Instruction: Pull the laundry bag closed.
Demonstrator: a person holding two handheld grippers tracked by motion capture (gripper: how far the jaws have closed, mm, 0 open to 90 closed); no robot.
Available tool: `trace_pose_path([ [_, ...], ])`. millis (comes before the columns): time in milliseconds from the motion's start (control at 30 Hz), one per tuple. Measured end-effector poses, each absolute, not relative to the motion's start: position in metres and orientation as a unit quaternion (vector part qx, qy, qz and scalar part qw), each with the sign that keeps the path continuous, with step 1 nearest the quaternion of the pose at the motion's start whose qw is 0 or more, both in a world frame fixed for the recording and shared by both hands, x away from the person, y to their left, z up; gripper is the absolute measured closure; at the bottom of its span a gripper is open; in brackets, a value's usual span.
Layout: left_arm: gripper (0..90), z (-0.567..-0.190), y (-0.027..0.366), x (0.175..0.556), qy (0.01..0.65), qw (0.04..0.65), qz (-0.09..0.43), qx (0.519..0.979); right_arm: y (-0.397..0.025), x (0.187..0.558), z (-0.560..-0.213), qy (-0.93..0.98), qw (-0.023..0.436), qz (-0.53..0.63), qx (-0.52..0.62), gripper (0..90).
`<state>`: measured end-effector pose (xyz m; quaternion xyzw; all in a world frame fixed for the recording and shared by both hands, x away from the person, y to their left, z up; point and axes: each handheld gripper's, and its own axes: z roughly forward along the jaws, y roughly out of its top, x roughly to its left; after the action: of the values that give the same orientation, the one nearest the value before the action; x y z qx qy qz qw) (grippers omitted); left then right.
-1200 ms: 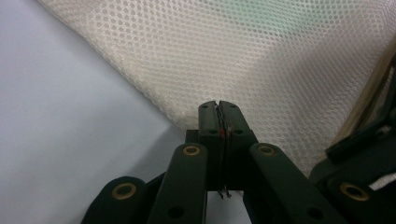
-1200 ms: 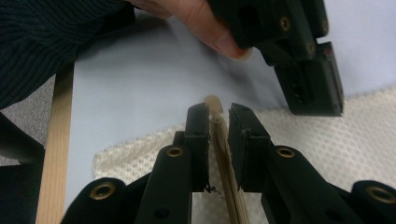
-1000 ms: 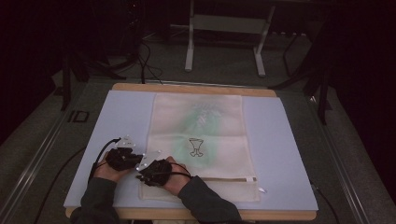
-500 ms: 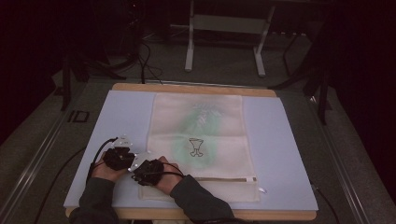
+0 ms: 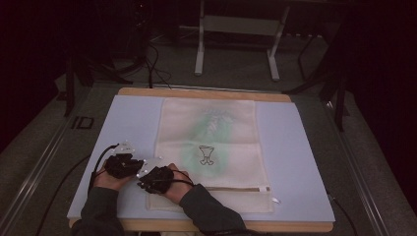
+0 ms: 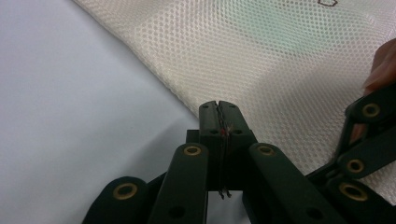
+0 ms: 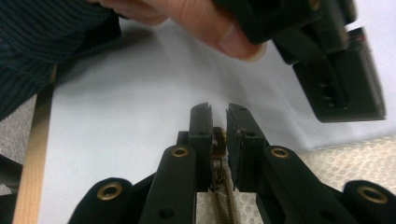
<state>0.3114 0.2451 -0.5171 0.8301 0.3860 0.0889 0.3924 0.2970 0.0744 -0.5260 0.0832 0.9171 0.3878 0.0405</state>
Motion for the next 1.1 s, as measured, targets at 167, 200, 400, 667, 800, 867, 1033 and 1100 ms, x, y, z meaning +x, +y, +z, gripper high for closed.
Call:
trace_pose_path([
  [167,88.9,-0.517,0.247,0.311,0.386,0.394,0.089,0.829,0.069,0.298,-0.521,0.91,0.033,0.404,0.087,81.3],
  [200,88.9,-0.517,0.247,0.311,0.386,0.393,0.09,0.83,0.067,0.298,-0.521,0.909,0.033,0.407,0.085,81.3],
  [400,88.7,-0.516,0.246,0.311,0.385,0.391,0.092,0.831,0.057,0.297,-0.517,0.907,0.031,0.411,0.084,81.3],
  [667,88.7,-0.517,0.245,0.31,0.382,0.391,0.09,0.832,0.042,0.296,-0.52,0.909,0.019,0.407,0.088,81.3],
  [800,88.8,-0.516,0.245,0.31,0.38,0.392,0.093,0.832,0.041,0.299,-0.524,0.912,0.009,0.4,0.093,80.9],
  [867,88.9,-0.516,0.246,0.31,0.379,0.393,0.09,0.833,0.042,0.3,-0.526,0.913,0.006,0.397,0.095,80.8],
  [1033,88.9,-0.516,0.243,0.31,0.374,0.392,0.083,0.836,0.044,0.301,-0.531,0.923,0.001,0.375,0.089,80.7],
  [1100,89.1,-0.516,0.243,0.31,0.371,0.392,0.078,0.838,0.043,0.301,-0.531,0.922,0.0,0.376,0.09,81.2],
])
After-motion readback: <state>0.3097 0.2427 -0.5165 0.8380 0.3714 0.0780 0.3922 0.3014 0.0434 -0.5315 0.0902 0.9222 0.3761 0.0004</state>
